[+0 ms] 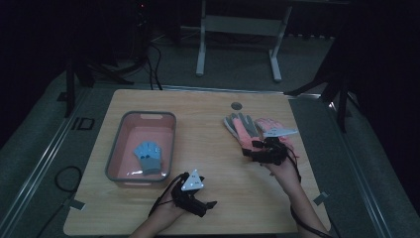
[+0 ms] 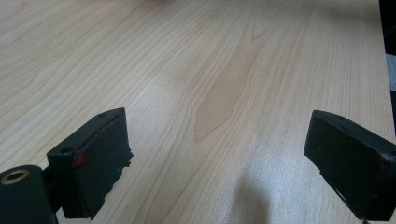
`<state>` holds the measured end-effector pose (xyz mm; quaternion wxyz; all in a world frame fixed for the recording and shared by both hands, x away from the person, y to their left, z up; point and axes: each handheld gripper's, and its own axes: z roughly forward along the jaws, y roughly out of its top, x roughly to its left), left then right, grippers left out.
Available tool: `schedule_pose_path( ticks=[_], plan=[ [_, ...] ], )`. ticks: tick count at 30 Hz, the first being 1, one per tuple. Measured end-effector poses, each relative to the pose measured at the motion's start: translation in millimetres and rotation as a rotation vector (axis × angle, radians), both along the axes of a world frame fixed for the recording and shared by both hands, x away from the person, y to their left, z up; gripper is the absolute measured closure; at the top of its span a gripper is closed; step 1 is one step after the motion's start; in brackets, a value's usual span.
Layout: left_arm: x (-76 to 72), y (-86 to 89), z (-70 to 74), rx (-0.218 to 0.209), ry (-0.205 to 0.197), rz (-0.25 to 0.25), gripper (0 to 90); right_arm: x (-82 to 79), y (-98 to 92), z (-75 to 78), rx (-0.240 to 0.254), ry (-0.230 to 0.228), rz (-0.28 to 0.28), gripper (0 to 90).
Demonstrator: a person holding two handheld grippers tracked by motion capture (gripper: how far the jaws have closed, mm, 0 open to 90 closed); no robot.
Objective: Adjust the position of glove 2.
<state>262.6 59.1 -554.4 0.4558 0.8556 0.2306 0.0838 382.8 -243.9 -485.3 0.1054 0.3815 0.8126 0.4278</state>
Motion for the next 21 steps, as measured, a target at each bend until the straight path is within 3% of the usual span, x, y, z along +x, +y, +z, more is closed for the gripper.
schedule_pose_path(
  ticks=[1,4,7,13,14,21],
  plan=[
    [-0.6,-0.2,-0.1,-0.001,0.003,-0.005,6.7,3.5,-4.6,0.9,0.006,-0.002,-0.012,53.0],
    [-1.0,-0.7,-0.9,0.001,0.016,-0.012,2.9,17.1,-15.8,3.8,0.000,0.002,-0.047,64.2],
    [-1.4,-1.1,-1.4,-0.015,0.022,-0.017,2.4,33.4,-23.0,7.7,-0.020,0.009,-0.085,68.4],
    [-2.2,-3.0,-2.2,-0.014,0.038,-0.019,2.2,64.4,-23.8,7.1,-0.062,-0.007,-0.100,63.6],
    [-2.2,-2.9,-2.2,-0.015,0.038,-0.020,2.2,77.0,-21.2,3.5,-0.062,0.016,-0.090,63.6],
    [-1.9,-1.9,-2.4,-0.024,0.042,-0.020,2.2,107.7,-8.1,-19.3,-0.134,0.061,-0.088,59.7]
  ],
)
